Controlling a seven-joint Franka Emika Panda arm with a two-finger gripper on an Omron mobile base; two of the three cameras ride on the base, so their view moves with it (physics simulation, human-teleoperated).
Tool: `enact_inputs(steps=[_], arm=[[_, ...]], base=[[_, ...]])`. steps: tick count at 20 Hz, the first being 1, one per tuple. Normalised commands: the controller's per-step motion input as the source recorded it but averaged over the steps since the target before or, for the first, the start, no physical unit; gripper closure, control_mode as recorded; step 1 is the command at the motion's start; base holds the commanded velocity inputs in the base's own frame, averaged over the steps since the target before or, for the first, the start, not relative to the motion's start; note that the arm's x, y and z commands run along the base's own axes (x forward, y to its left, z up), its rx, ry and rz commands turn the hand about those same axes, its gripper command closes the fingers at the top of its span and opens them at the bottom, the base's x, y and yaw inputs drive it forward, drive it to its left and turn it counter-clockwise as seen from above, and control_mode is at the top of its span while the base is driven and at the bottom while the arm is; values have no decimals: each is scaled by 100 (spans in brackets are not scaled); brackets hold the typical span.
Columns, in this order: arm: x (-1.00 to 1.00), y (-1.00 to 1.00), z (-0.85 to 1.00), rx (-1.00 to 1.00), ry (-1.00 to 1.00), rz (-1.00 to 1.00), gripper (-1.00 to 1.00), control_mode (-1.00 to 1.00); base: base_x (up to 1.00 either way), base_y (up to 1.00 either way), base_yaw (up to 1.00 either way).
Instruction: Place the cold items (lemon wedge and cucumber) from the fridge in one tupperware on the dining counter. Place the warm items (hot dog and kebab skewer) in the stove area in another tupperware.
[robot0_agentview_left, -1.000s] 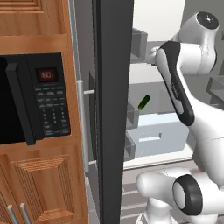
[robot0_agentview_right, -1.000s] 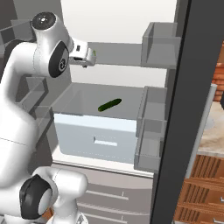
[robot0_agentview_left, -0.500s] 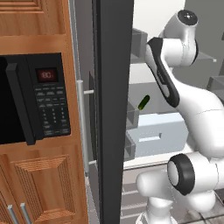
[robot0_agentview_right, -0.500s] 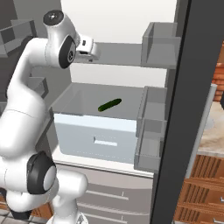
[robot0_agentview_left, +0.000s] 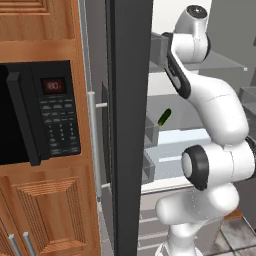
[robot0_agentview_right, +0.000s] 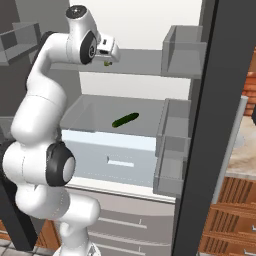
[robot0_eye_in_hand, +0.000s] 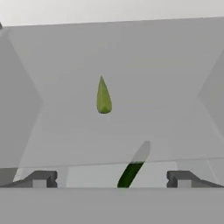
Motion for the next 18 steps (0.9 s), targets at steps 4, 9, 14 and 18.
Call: enact_inputs(steps=[4,9,14,18], arm=[[56,0,-19,0,0,0,-100,-100],[59,0,-10,0,3,0,-100,-100],[53,0,-5,0,10,0,-100,-100],[46,0,-2,0,7,0,-100,-100]], base=[[0,0,0],[0,0,0],[0,0,0],[0,0,0]])
